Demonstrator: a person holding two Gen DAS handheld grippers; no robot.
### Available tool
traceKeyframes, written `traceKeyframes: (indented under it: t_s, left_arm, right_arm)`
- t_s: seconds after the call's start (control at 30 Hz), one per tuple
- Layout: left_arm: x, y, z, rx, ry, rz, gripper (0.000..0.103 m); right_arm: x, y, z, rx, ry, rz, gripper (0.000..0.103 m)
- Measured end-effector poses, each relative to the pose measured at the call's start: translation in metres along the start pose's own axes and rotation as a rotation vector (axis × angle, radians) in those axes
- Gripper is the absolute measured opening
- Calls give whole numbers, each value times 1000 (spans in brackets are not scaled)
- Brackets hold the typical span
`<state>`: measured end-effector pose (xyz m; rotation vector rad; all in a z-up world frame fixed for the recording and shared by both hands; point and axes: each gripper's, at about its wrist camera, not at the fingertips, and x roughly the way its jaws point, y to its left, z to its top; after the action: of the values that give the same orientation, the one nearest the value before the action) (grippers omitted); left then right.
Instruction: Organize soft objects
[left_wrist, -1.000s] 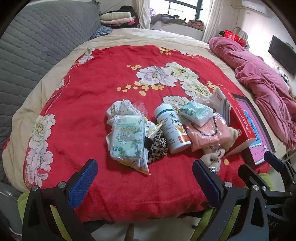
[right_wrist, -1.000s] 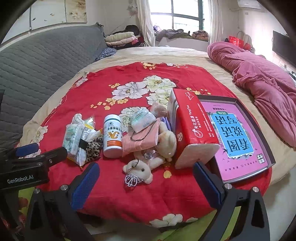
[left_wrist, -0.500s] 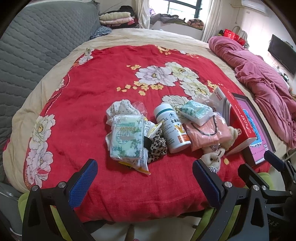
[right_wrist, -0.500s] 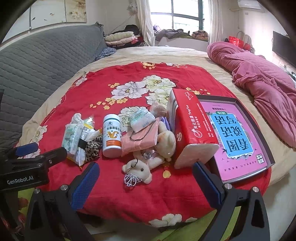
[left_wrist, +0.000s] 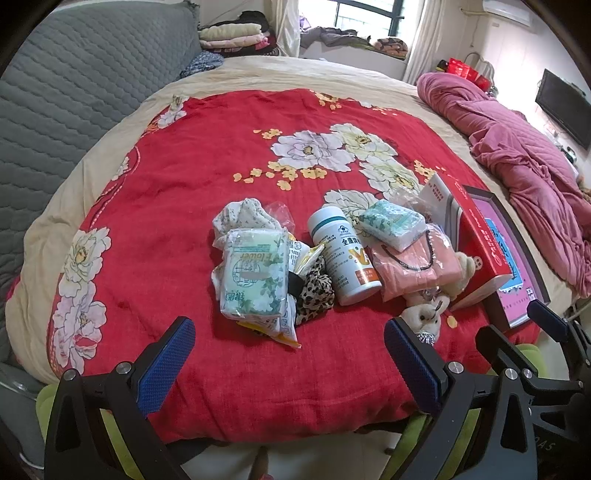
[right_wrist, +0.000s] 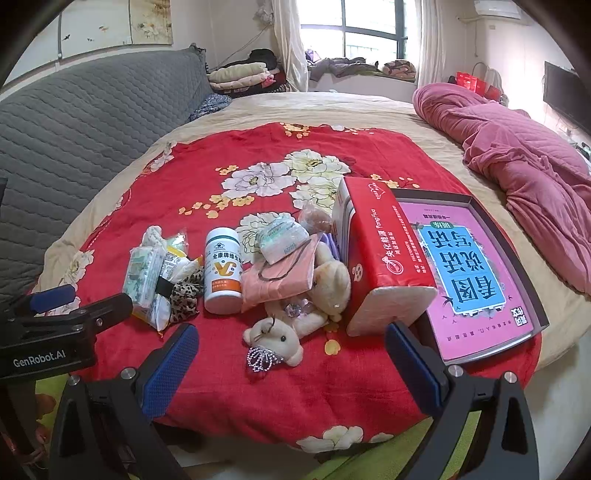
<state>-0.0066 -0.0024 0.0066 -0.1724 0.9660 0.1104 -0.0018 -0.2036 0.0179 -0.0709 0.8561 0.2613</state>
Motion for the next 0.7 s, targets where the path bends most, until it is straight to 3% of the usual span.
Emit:
traceKeyframes:
  t_s: [0.37, 0.7]
  left_arm:
    - [1, -1, -1, 2, 5, -3, 103]
    - [7, 23, 2, -67, 29, -35, 103]
  right_arm:
    - [-1, 1, 0, 0, 0, 5, 101]
    - [3, 4, 2, -13, 5, 24, 101]
